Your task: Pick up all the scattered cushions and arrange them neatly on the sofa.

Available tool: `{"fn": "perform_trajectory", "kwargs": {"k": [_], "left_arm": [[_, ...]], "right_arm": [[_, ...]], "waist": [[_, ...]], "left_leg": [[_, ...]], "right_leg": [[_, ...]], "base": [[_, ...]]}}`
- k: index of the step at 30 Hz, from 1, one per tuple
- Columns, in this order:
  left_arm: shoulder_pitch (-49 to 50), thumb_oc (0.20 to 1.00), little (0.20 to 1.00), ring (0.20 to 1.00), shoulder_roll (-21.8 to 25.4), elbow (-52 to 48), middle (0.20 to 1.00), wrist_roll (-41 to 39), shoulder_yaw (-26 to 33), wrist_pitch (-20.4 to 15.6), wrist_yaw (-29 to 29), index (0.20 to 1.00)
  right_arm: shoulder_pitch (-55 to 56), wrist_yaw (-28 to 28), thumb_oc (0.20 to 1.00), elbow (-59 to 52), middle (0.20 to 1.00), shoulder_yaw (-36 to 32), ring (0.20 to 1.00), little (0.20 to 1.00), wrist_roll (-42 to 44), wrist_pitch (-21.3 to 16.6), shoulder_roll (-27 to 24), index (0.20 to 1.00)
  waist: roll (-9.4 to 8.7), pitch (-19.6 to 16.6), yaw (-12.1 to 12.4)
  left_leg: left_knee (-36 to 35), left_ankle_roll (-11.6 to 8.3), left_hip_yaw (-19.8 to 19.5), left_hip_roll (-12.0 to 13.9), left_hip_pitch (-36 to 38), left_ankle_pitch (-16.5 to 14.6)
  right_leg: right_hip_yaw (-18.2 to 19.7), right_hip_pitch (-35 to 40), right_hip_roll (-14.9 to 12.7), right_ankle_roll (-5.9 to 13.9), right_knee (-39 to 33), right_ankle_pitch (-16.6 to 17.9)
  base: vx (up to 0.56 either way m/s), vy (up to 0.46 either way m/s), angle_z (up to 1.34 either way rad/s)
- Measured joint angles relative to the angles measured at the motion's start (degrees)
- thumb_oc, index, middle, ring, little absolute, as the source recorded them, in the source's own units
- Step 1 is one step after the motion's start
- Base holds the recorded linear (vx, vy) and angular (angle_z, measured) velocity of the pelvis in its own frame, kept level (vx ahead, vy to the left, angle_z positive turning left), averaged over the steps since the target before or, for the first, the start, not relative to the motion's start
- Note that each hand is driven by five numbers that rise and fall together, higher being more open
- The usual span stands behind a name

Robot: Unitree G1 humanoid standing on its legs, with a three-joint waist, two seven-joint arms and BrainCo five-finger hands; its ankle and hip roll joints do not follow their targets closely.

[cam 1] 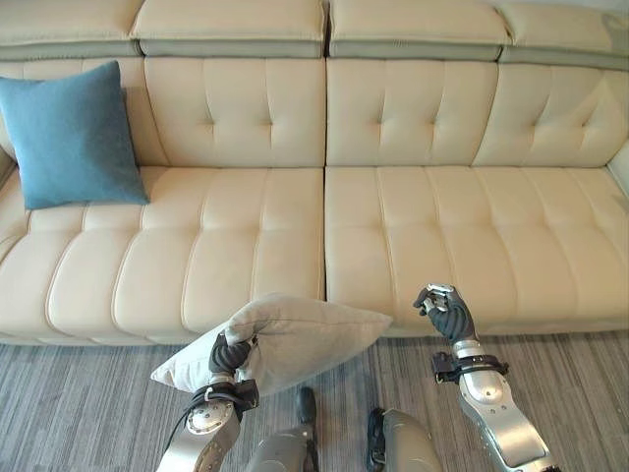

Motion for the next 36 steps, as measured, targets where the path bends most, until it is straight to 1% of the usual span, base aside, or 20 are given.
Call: {"fn": "perform_trajectory", "kwargs": {"k": [1,3,5,6,8,11,12,13,15,18,20,22,23,24,27,28,29,32,34,36], "left_arm": [[0.04,0.2,0.2,0.2,-0.13,0.15,0.2,1.05,0.31,0.01,0.02,0.2],[-0.24,0.2,0.2,0.2,-0.54,0.89,0.2,1.42,0.44,0.03,-0.19,0.2],[-0.21,0.2,0.2,0.2,-1.05,2.9,0.2,1.82,1.13,0.11,-0.88,0.2],[-0.05,0.2,0.2,0.2,-1.14,3.01,0.2,2.36,1.55,0.21,-1.05,0.2],[0.39,0.2,0.2,0.2,-1.22,3.13,0.2,3.99,1.99,0.5,-1.39,0.2],[1.04,0.2,0.2,0.2,-2.77,2.98,0.2,5.95,1.87,0.94,-1.42,0.2],[1.08,0.2,0.2,0.2,-3.58,2.93,0.2,5.93,2.23,0.97,-1.4,0.2],[0.84,0.2,0.2,0.2,-3.68,2.89,0.2,5.92,2.13,0.98,-1.38,0.2],[0.27,0.2,0.2,0.2,-4.05,2.64,0.2,5.88,1.63,0.97,-1.39,0.2],[0.34,0.2,0.2,0.2,-4.88,0.83,0.2,5.87,1.7,0.97,-1.21,0.2],[-0.18,0.2,0.2,0.2,-4.97,-0.03,0.2,5.85,1.72,0.97,-1.05,0.2],[-0.36,0.2,0.2,0.2,-5.09,-1.14,0.2,5.83,1.61,0.97,-0.6,0.2],[-1.02,0.2,0.2,0.2,-5.1,-1.64,0.2,5.76,1.61,0.97,-0.47,0.2],[-1.85,0.2,0.2,0.2,-5.01,-1.83,0.2,5.77,1.63,0.97,-0.35,0.2],[-2.21,0.2,0.2,0.2,-5.03,-2.98,0.2,5.77,1.69,0.97,0.06,0.2],[-2.41,0.2,0.2,0.2,-4.86,-3.09,0.2,5.7,1.73,0.97,0.05,0.2],[-2.31,0.2,0.2,0.2,-4.7,-3.42,0.2,5.59,1.62,0.97,0.04,0.2],[-1.81,0.2,0.2,0.2,-3.29,-5.92,0.2,4.75,1.74,0.98,-0.3,0.2],[-1.66,0.2,0.2,0.2,-1.27,-8.51,0.2,3.37,2.34,0.98,-0.82,0.2],[-1.57,0.2,0.2,0.2,-0.15,-12.86,0.2,3.03,4.08,0.95,-2.08,0.2]], "right_arm": [[-1.01,0.06,0.2,0.77,0.2,0.11,0.2,0.2,0.05,0.04,0.21,0.2],[-2.02,0.08,0.2,0.72,0.2,-0.15,0.2,0.2,0.07,0.01,0.13,0.2],[-1.04,0.05,0.2,0.77,0.2,-0.3,0.2,0.2,0.08,0.06,-0.07,0.2],[-0.61,0.03,0.2,0.73,0.2,-0.28,0.2,0.2,0.07,0.03,-0.07,0.2],[1.48,-0.04,0.2,0.91,0.2,-0.46,0.2,0.2,0.07,0.06,-0.15,0.2],[1.72,0.02,0.2,1.09,0.2,-0.46,0.2,0.2,0.14,0.11,-0.42,0.2],[0.33,0.07,0.2,1.33,0.2,-0.3,0.2,0.2,0.53,0.12,-0.35,0.2],[-0.71,0.03,0.2,1.01,0.2,-0.45,0.2,0.2,1.22,0.02,-0.18,0.2],[-3.54,-0.56,0.2,-0.8,0.2,-0.44,0.2,0.2,2.33,-0.38,-0.75,0.2],[-6.19,-0.99,0.2,-3.67,0.2,0.14,0.2,0.2,3.53,-1.47,-1.65,0.2],[-6.65,-1.07,0.2,-4.7,0.2,0.99,0.2,0.2,3.54,-1.87,-1.65,0.2],[-6.87,-1.27,0.2,-4.73,0.2,2.36,0.2,0.2,4.18,-1.68,-1.49,0.2],[-7.12,-1.34,0.2,-4.91,0.2,2.59,0.2,0.2,4.75,-1.69,-1.35,0.2],[-7.16,-1.4,0.2,-4.97,0.2,2.54,0.2,0.2,5.05,-1.7,-1.28,0.2],[-6.97,-1.4,0.2,-4.69,0.2,1.4,0.2,0.2,5.14,-1.77,-2.11,0.2],[-6.16,-1.64,0.78,-4.21,0.78,0.14,0.78,0.78,5.2,-1.83,-2.27,0.78],[-4.48,-2.01,1.0,-2.46,1.0,-2.6,1.0,1.0,5.75,-2.3,-1.57,1.0],[1.77,-3.88,1.0,3.61,1.0,-9.73,1.0,1.0,9.28,-2.01,-0.74,1.0],[2.5,-5.09,1.0,12.82,1.0,-14.32,1.0,1.0,12.98,-1.99,1.42,1.0],[1.53,-7.96,1.0,25.97,1.0,-19.84,1.0,1.0,20.74,-2.31,3.9,1.0]], "waist": [[0.76,0.46,0.09],[2.43,1.49,-0.11],[1.91,1.81,-0.71],[1.23,2.06,-0.88],[-1.21,1.9,-1.0],[0.73,1.68,-0.8],[1.54,1.9,-0.57],[1.09,1.82,-0.71],[0.01,1.57,-0.09],[0.64,1.55,0.67],[0.7,1.63,0.5],[0.66,1.61,0.31],[0.69,1.67,0.06],[0.67,1.68,-0.11],[1.8,1.98,-0.58],[2.36,2.06,-1.15],[2.17,2.0,-1.07],[1.9,1.78,-1.94],[1.23,1.3,-2.28],[1.26,0.55,-2.44]], "left_leg": [[-0.8,-0.15,0.99,1.22,0.53,-0.18],[-0.82,-0.8,2.08,3.36,0.95,-0.28],[-1.65,-2.84,3.29,3.58,4.3,-1.26],[-1.65,-3.38,3.12,3.17,5.44,-1.73],[-1.84,-5.96,1.65,1.41,8.18,-3.92],[-1.64,-8.51,-0.56,4.44,10.22,-5.58],[0.68,-9.9,-1.06,6.86,10.63,-6.73],[7.14,-12.04,-1.1,8.15,8.65,-8.53],[21.05,-13.21,-2.81,8.56,2.47,-9.21],[31.83,-14.72,-6.45,7.62,-2.22,-10.55],[29.4,-13.85,-5.6,6.46,-3.15,-11.07],[19.04,-12.33,-5.01,5.25,-1.95,-11.02],[8.71,-11.38,-5.82,4.99,-0.73,-9.29],[1.48,-12.11,-7.27,5.4,-0.48,-6.62],[-1.48,-12.3,-6.47,7.28,0.7,-4.27],[-1.41,-12.06,-5.74,7.55,1.32,-2.62],[-1.6,-11.97,-4.81,7.1,2.05,-2.35],[-2.02,-11.81,-4.09,5.82,2.91,-1.93],[-2.01,-11.69,-3.19,5.28,3.46,-1.68],[-2.02,-10.06,-1.97,5.08,3.71,-0.43]], "right_leg": [[-1.62,0.0,0.75,-0.8,-4.94,-1.06],[-1.83,0.32,4.04,0.01,-18.28,0.56],[-1.69,3.16,4.91,2.2,-35.39,8.57],[-1.79,3.66,4.73,2.35,-38.65,9.94],[-1.84,4.59,3.09,2.22,-40.08,14.94],[-3.6,7.02,6.03,1.42,-40.08,17.79],[-5.01,8.73,7.89,0.18,-40.08,17.22],[-5.36,10.11,8.56,-1.04,-40.46,16.75],[-5.92,11.63,8.16,-3.18,-40.12,16.54],[-6.04,13.57,8.51,-6.71,-40.12,16.69],[-5.99,13.89,8.32,-7.02,-40.13,16.48],[-5.94,14.13,8.31,-8.5,-40.48,16.39],[-5.61,14.19,8.34,-8.56,-40.15,16.42],[-5.45,14.3,8.39,-8.56,-40.16,16.41],[-5.29,15.25,9.07,-8.56,-40.48,16.39],[-4.97,15.8,9.17,-8.53,-40.49,16.37],[-4.09,16.19,8.7,-8.09,-40.48,16.24],[-3.73,17.06,7.21,-6.1,-40.48,15.19],[-2.77,17.17,6.67,-5.61,-40.48,15.24],[-2.29,17.22,6.33,-4.55,-40.49,15.83]], "base": [[0.24,-0.056,-0.61],[0.29,-0.092,-0.51],[0.3,-0.106,-0.11],[0.31,-0.115,0.09],[0.36,-0.136,0.34],[0.4,-0.174,0.28],[0.34,-0.245,0.18],[0.28,-0.235,0.21],[0.17,-0.149,0.23],[0.14,-0.085,0.03],[0.18,-0.034,0.16],[0.18,0.025,0.24],[0.19,0.078,0.35],[0.13,0.065,0.33],[0.13,0.104,-0.11],[0.16,0.137,-0.37],[0.14,0.12,-0.3],[0.1,0.109,-0.11],[0.07,0.097,-0.15],[0.06,0.076,-0.2]]}}
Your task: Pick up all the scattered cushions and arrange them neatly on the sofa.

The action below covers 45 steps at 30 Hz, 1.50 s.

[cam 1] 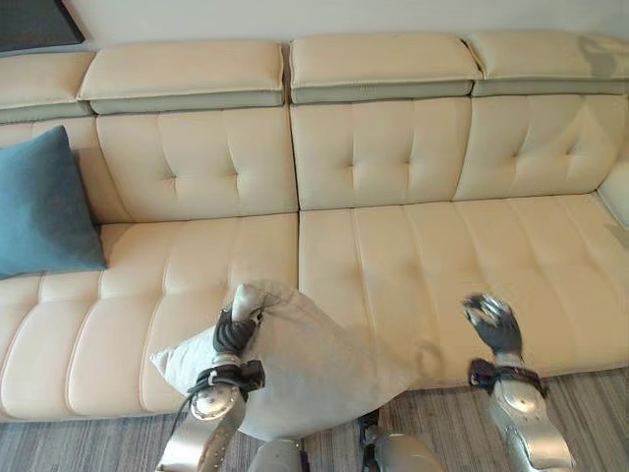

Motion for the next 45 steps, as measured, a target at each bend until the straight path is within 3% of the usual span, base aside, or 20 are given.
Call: {"fn": "perform_trajectory", "kwargs": {"k": [4,7,11,14,21,25,28,37,40,45], "left_arm": [[-0.32,0.2,0.2,0.2,0.02,-4.01,0.2,-2.18,2.98,-0.47,-1.95,0.2],[-0.82,0.2,0.2,0.2,-0.31,-4.74,0.2,-2.32,3.17,-1.18,-3.21,0.2],[-0.68,0.2,0.2,0.2,-1.34,-4.72,0.2,-4.72,2.51,-1.23,-3.6,0.2],[-0.27,0.2,0.2,0.2,-1.59,-4.69,0.2,-6.8,1.96,-1.23,-3.59,0.2],[0.23,0.2,0.2,0.2,-1.89,-4.63,0.2,-8.65,-0.38,-1.36,-3.2,0.2],[0.23,0.2,0.2,0.2,-1.79,-4.63,0.2,-8.44,-1.98,-1.82,-2.01,0.2],[0.23,0.2,0.2,0.2,-1.64,-4.62,0.2,-8.33,-2.17,-1.82,-1.4,0.2],[1.76,0.2,0.2,0.2,-0.96,-4.67,0.2,-7.82,0.29,-1.95,-0.4,0.2],[2.1,0.2,0.2,0.2,-0.96,-4.68,0.2,-7.7,1.25,-1.97,-0.64,0.2],[3.4,0.2,0.2,0.2,-1.05,-4.75,0.2,-5.6,4.2,-1.97,-1.38,0.2]], "right_arm": [[-0.32,-1.37,1.0,12.19,1.0,-1.89,1.0,1.0,12.58,-0.98,3.39,1.0],[-0.81,-1.26,1.0,15.12,1.0,-0.06,1.0,1.0,17.62,-1.9,5.91,1.0],[-4.8,0.45,1.0,13.85,1.0,3.89,1.0,1.0,22.84,-3.01,8.54,1.0],[-8.99,0.59,1.0,10.88,1.0,5.56,1.0,1.0,26.8,-6.1,9.96,1.0],[-14.53,1.05,1.0,3.31,1.0,14.57,1.0,1.0,31.77,-9.5,11.61,1.0],[-9.38,2.33,1.0,-5.32,1.0,25.21,1.0,1.0,27.33,-7.61,9.65,1.0],[-5.91,2.76,1.0,-7.48,1.0,25.89,1.0,1.0,20.79,-5.08,7.84,1.0],[-1.86,-2.37,1.0,-7.4,1.0,10.14,1.0,1.0,2.68,-2.56,2.56,1.0],[1.94,-1.76,1.0,-7.48,1.0,10.39,1.0,1.0,-0.95,-0.98,0.95,1.0],[8.13,0.66,1.0,-7.57,1.0,10.31,1.0,1.0,-5.06,1.83,2.46,1.0]], "waist": [[0.44,-1.07,-0.25],[0.93,-1.61,-0.25],[1.6,-2.01,0.1],[2.06,-2.29,0.63],[3.67,-3.37,3.56],[3.55,-3.66,3.81],[3.14,-3.95,3.67],[1.14,-4.98,2.85],[0.65,-4.88,2.25],[-0.34,-4.88,1.1]], "left_leg": [[-0.01,0.51,0.31,-0.16,1.51,0.67],[0.38,1.29,0.23,-0.2,1.69,1.28],[0.39,1.31,0.25,-0.2,1.86,1.29],[0.39,1.29,0.21,-0.18,1.96,1.28],[0.02,0.92,-0.97,-0.14,1.34,1.1],[0.03,0.94,-1.86,-0.08,0.75,1.2],[0.02,0.62,-1.9,-0.14,0.74,1.45],[0.01,0.6,-1.67,-0.06,0.77,1.6],[0.01,0.62,-1.6,-0.06,0.76,1.58],[-0.01,1.07,-1.28,-0.02,0.66,1.25]], "right_leg": [[0.77,1.14,0.04,0.87,0.01,0.13],[0.72,1.37,0.08,0.38,0.03,0.42],[0.74,1.59,0.07,0.38,0.02,0.41],[0.73,1.73,0.07,0.47,-0.03,0.33],[-0.41,1.76,0.03,1.09,-0.02,-0.27],[-1.2,1.67,0.08,1.03,-0.01,-0.31],[-1.26,1.7,0.03,1.04,0.0,-0.3],[-1.04,1.53,0.11,1.04,-0.02,-0.34],[-0.97,1.47,0.12,1.05,-0.03,-0.35],[-0.69,1.17,0.12,1.09,-0.03,-0.38]], "base": [[0.05,0.065,-0.16],[0.01,0.023,-0.01],[0.02,0.017,0.02],[0.0,0.002,0.02],[0.0,0.005,0.1],[0.01,0.002,0.12],[0.0,0.0,0.0],[0.0,0.007,-0.02],[0.0,0.004,-0.01],[0.01,0.003,-0.04]]}}
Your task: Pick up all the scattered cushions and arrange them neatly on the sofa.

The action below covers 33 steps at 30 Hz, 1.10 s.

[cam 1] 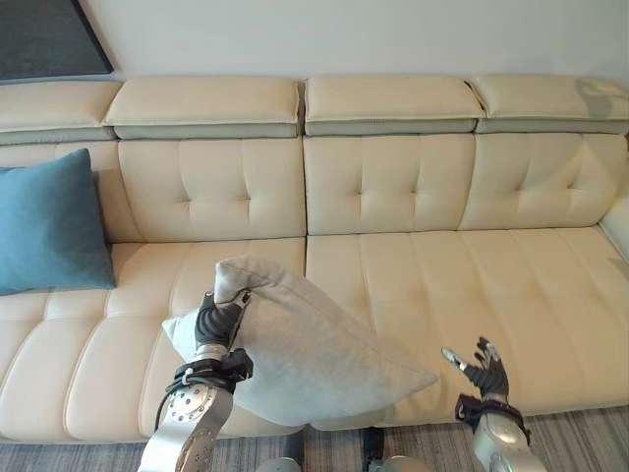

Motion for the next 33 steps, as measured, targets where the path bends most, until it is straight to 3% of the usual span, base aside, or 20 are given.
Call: {"fn": "perform_trajectory", "kwargs": {"k": [9,14,21,28,33], "left_arm": [[0.43,0.2,0.2,0.2,0.08,-0.33,0.2,1.74,-0.81,-0.28,0.66,0.2],[0.65,0.2,0.2,0.2,0.35,-1.38,0.2,1.57,-4.16,-0.81,1.6,0.2],[0.61,0.2,0.2,0.2,1.67,-1.35,0.2,-0.63,-4.32,-1.47,2.26,0.2],[0.69,0.2,0.2,0.2,2.09,-1.35,0.2,-0.7,-4.24,-1.62,2.24,0.2],[0.69,0.2,0.2,0.2,2.27,-1.36,0.2,-0.55,-4.29,-1.62,2.22,0.2]], "right_arm": [[2.46,3.66,1.0,-4.64,1.0,9.95,1.0,1.0,7.31,-0.19,3.21,1.0],[-2.28,4.27,1.0,-5.14,1.0,16.45,1.0,1.0,17.21,-3.19,4.06,1.0],[-4.36,4.22,1.0,-4.83,1.0,21.58,1.0,1.0,33.19,-5.69,2.89,1.0],[-6.02,6.01,1.0,-4.85,1.0,22.73,1.0,1.0,29.98,-4.25,-0.68,1.0],[-3.86,6.55,1.0,-4.25,1.0,21.99,1.0,1.0,19.68,-2.54,-2.0,1.0]], "waist": [[-0.06,-0.02,-1.16],[0.15,0.05,-0.55],[0.65,0.18,0.53],[0.82,0.19,1.84],[0.99,0.27,1.71]], "left_leg": [[-0.02,0.16,1.77,0.1,-0.11,-0.19],[-0.02,0.24,2.17,0.1,-0.15,-0.25],[0.0,-0.15,1.04,0.04,-0.09,-0.01],[0.03,-0.24,0.14,-0.01,-0.34,0.06],[0.0,-0.27,0.58,0.05,-0.28,0.03]], "right_leg": [[1.39,-0.98,0.04,-0.57,0.0,-0.37],[1.47,-1.03,-0.03,-0.54,0.0,-0.35],[0.17,-0.46,-0.06,0.11,0.01,0.03],[-0.34,-0.36,-0.06,-0.08,0.01,-0.23],[-0.14,-0.52,-0.05,-0.06,0.01,-0.21]], "base": [[0.0,0.016,-0.11],[0.0,0.008,-0.02],[0.0,-0.001,0.06],[0.0,0.002,0.07],[0.0,0.004,-0.03]]}}
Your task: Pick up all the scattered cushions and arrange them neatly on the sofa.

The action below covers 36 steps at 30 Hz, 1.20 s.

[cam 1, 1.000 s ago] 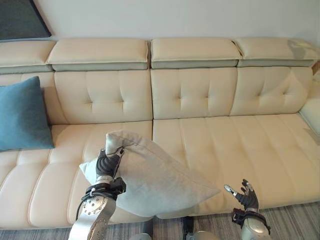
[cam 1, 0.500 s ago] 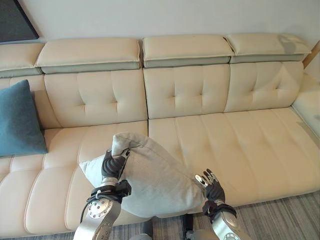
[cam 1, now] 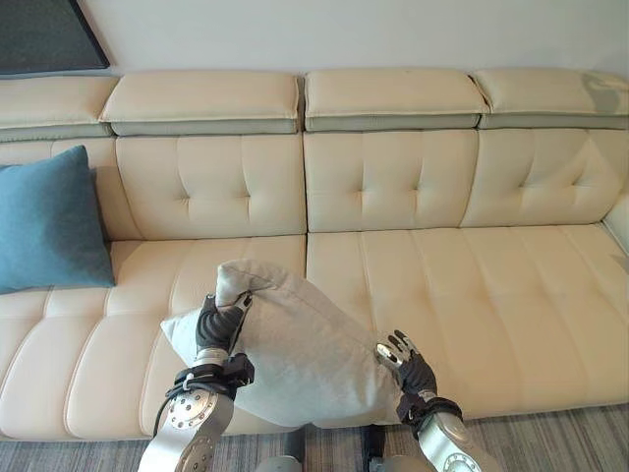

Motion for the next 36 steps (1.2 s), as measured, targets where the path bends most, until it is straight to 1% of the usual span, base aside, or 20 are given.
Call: {"fn": "perform_trajectory", "kwargs": {"k": [2,4,7,8,9,10,14,17,20,22,26,28,29,31,32,33,36], "left_arm": [[0.0,0.2,0.2,0.2,0.19,0.0,0.2,0.19,0.01,0.0,-0.04,0.2],[0.03,0.2,0.2,0.2,0.54,-0.01,0.2,0.58,-0.05,0.0,-0.22,0.2],[0.08,0.2,0.2,0.2,0.5,-0.01,0.2,0.7,-0.44,0.0,-0.81,0.2],[0.08,0.2,0.2,0.2,0.51,-0.01,0.2,0.84,-0.43,0.0,-0.81,0.2],[0.15,0.2,0.2,0.2,0.5,-0.01,0.2,1.85,-0.37,0.0,-0.9,0.2],[0.2,0.2,0.2,0.2,0.51,-0.01,0.2,2.07,-0.18,0.0,-1.24,0.2],[0.39,0.2,0.2,0.2,0.5,0.0,0.2,2.12,0.05,0.01,-1.87,0.2],[0.21,0.2,0.2,0.2,0.43,0.0,0.2,2.02,0.11,0.0,-2.13,0.2],[-0.14,0.2,0.2,0.2,0.4,-0.01,0.2,2.03,0.23,0.0,-2.23,0.2],[-0.33,0.2,0.2,0.2,0.4,-0.01,0.2,2.03,0.64,-0.11,-2.22,0.2],[-1.4,0.2,0.2,0.2,-0.34,-0.09,0.2,2.02,2.47,-0.68,-1.45,0.2],[-3.42,0.2,0.2,0.2,-0.78,-0.12,0.2,2.02,3.29,-1.32,0.38,0.2],[-4.62,0.2,0.2,0.2,-1.07,-0.35,0.2,2.06,4.02,-2.56,1.17,0.2],[-6.14,0.2,0.2,0.2,-1.09,-0.78,0.2,2.4,4.94,-3.89,3.13,0.2],[-6.96,0.2,0.2,0.2,-1.16,-0.75,0.2,2.47,5.08,-4.06,3.78,0.2],[-7.89,0.2,0.2,0.2,-1.25,-0.76,0.2,2.91,5.13,-4.72,4.8,0.2],[-10.21,0.2,0.2,0.2,-1.41,-0.34,0.2,4.93,4.62,-5.1,7.0,0.2]], "right_arm": [[0.63,1.07,1.0,1.92,1.0,-0.06,1.0,1.0,-5.15,0.99,-0.56,1.0],[0.64,2.02,1.0,4.77,1.0,-0.22,1.0,1.0,-12.13,2.1,-0.73,1.0],[-0.29,2.72,1.0,5.06,1.0,0.28,1.0,1.0,-15.96,4.15,-0.69,1.0],[-0.23,2.84,1.0,5.06,1.0,0.26,1.0,1.0,-16.45,4.24,-0.69,1.0],[-1.02,3.58,0.89,5.0,0.89,0.44,0.89,0.89,-16.85,4.53,-0.73,0.89],[-1.23,4.47,0.2,5.03,0.2,0.57,0.2,0.2,-16.2,5.16,-0.81,0.2],[-2.91,6.64,0.2,5.65,0.2,1.12,0.2,0.2,-10.18,5.56,-0.62,0.2],[-3.78,6.8,0.2,5.65,0.2,2.6,0.2,0.2,-3.92,5.67,-0.92,0.2],[-3.86,6.62,0.2,4.76,0.2,3.53,0.2,0.2,0.7,5.67,-0.85,0.2],[-3.82,6.27,0.2,3.91,0.2,3.58,0.2,0.2,2.23,5.53,-0.84,0.2],[-5.66,3.5,0.2,0.62,0.2,4.89,0.2,0.2,6.52,5.06,-1.38,0.2],[-9.04,0.93,0.2,-2.28,0.2,5.19,0.2,0.2,7.57,5.06,-2.34,0.2],[-11.21,-0.05,0.2,-2.98,0.2,4.41,0.2,0.2,7.64,3.82,-2.24,0.2],[-15.99,-2.9,0.2,-4.29,0.2,4.21,0.2,0.2,7.57,2.63,-2.53,0.2],[-17.66,-3.68,0.2,-4.85,0.2,3.8,0.2,0.2,7.49,2.48,-2.68,0.2],[-19.94,-4.78,0.2,-5.04,0.2,2.67,0.2,0.2,7.31,1.35,-2.42,0.2],[-25.86,-7.57,0.2,-5.17,0.2,1.23,0.2,0.2,5.59,-0.23,-3.07,0.2]], "waist": [[0.04,0.03,-0.53],[0.09,0.06,-0.89],[0.16,0.1,-1.23],[0.16,0.11,-1.23],[0.17,0.11,-1.15],[0.17,0.11,-1.02],[0.14,0.1,-0.63],[0.09,0.07,0.0],[0.05,0.05,0.53],[0.01,0.04,0.56],[-0.3,-0.01,0.77],[-0.42,-0.02,1.5],[-0.57,-0.06,2.1],[-0.86,-0.19,2.48],[-0.92,-0.19,2.49],[-1.18,-0.21,3.04],[-1.86,-0.32,3.33]], "left_leg": [[-0.01,0.0,0.23,0.03,-0.03,-0.01],[-0.02,0.0,0.28,0.06,-0.03,-0.01],[-0.02,0.0,0.39,0.12,-0.03,-0.04],[-0.02,-0.01,0.39,0.13,-0.03,-0.03],[-0.02,-0.01,0.37,0.14,-0.04,-0.04],[-0.02,-0.01,0.3,0.15,-0.04,-0.03],[-0.02,-0.04,0.04,0.13,-0.06,0.0],[-0.01,-0.04,-0.17,0.11,0.0,0.02],[-0.01,-0.06,-0.56,0.07,-0.02,0.05],[-0.01,-0.08,-0.69,0.04,-0.01,0.07],[-0.02,-0.16,-0.79,0.09,0.05,0.12],[-0.02,-0.13,-0.82,0.13,0.13,0.13],[-0.01,-0.14,-0.89,0.15,0.2,0.14],[-0.02,-0.08,-1.04,0.14,0.19,0.11],[-0.01,-0.03,-1.05,0.12,0.14,0.08],[-0.01,0.09,-1.15,0.12,0.14,0.01],[0.02,-0.29,-1.39,0.08,0.03,0.27]], "right_leg": [[0.09,-0.1,0.01,0.07,0.0,0.05],[0.14,-0.11,0.02,0.07,0.0,0.05],[0.22,-0.18,0.06,0.12,-0.01,0.08],[0.22,-0.18,0.07,0.12,-0.01,0.08],[0.18,-0.15,0.08,0.12,-0.01,0.08],[0.11,-0.1,0.07,0.11,-0.01,0.08],[-0.07,0.02,0.08,0.07,0.0,0.05],[-0.21,0.13,0.09,0.06,-0.01,0.05],[-0.4,0.25,0.08,0.06,0.0,0.04],[-0.56,0.34,0.05,0.05,-0.01,0.02],[-0.89,0.5,0.05,0.03,0.0,0.01],[-0.96,0.61,0.09,0.07,-0.01,0.06],[-1.01,0.75,0.09,0.08,0.0,0.06],[-1.36,0.93,0.08,0.07,0.0,0.05],[-1.43,0.88,0.07,0.07,0.0,0.05],[-1.48,0.96,0.06,0.04,0.0,0.03],[-1.67,0.95,0.06,-0.08,0.0,-0.06]], "base": [[0.0,-0.002,-0.04],[0.0,0.0,0.0],[0.01,-0.001,-0.02],[0.0,0.0,0.0],[0.0,0.0,0.0],[0.0,0.0,0.0],[0.0,-0.005,0.03],[0.0,0.0,0.0],[-0.01,0.004,0.04],[-0.01,0.007,0.06],[0.0,0.0,0.0],[0.0,0.0,0.0],[0.0,0.009,0.05],[0.01,0.006,0.08],[0.01,0.0,0.07],[0.02,0.004,0.03],[0.02,-0.002,0.04]]}}
